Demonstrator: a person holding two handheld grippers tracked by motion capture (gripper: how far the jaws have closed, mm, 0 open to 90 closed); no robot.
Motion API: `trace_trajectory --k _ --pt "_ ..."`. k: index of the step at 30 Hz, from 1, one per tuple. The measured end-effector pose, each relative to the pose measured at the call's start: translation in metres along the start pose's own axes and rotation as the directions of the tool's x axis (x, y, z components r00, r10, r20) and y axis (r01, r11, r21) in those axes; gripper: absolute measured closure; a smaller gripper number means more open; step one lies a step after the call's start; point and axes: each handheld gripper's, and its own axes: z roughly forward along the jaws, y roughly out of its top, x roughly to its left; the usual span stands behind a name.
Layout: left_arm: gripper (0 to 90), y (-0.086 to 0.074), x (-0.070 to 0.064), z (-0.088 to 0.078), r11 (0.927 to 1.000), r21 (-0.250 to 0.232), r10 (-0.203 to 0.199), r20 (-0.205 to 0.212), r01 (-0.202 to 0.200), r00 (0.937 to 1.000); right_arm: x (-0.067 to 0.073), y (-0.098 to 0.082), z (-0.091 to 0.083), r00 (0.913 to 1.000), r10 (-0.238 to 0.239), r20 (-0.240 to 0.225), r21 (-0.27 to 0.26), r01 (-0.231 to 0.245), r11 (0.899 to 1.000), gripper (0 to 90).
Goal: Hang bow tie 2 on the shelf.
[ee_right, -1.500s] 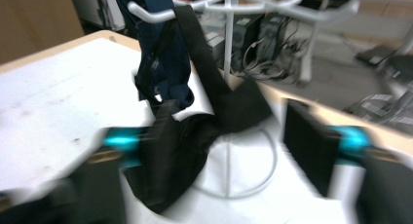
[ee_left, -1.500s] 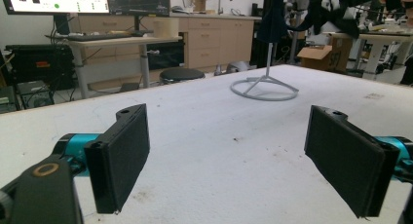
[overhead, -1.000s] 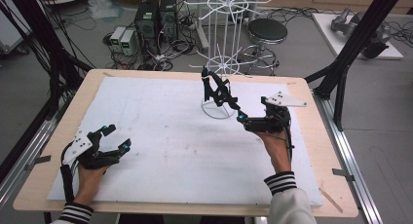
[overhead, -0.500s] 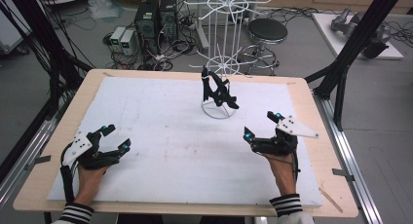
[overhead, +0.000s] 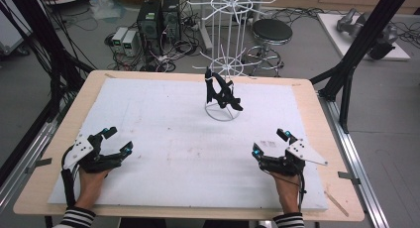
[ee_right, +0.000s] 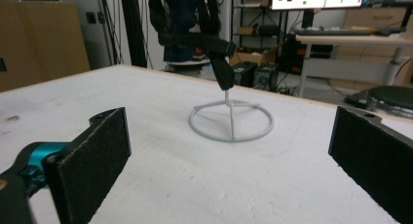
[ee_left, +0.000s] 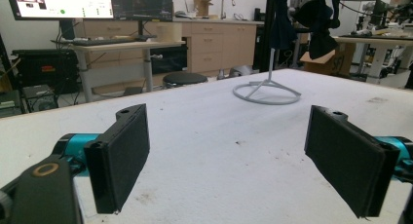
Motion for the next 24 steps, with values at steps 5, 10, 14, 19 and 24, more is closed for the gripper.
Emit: trace_trajectory --k 5,10,14,19,24 --pt "17.0 0.000 0.000 0.000 1.0000 0.000 0.001 -0.002 -0.001 1.0000 0.003 -0.003 0.003 0.9999 -0.017 -0.001 0.047 0.017 0.999 0.9" --pt "17.0 0.000 0.000 0.000 1.0000 -0.001 0.000 -0.002 0.000 1.0000 0.001 -0.002 0.000 0.9997 -0.022 0.012 0.036 0.022 0.999 0.9" --pt "17.0 0.000 0.000 0.000 1.0000 -0.001 0.001 -0.001 -0.001 1.0000 0.000 -0.009 -0.007 0.9991 -0.035 0.025 -0.002 0.035 0.999 4.0" --pt "17.0 0.000 0.000 0.000 1.0000 0.001 0.000 -0.004 0.000 1.0000 -0.004 -0.023 -0.012 0.9991 0.011 0.042 -0.007 -0.010 1.000 4.0" --pt "17.0 0.000 0.000 0.000 1.0000 0.000 -0.001 -0.006 0.001 1.0000 -0.003 -0.025 -0.013 0.9993 -0.011 0.037 -0.017 0.011 1.000 4.0"
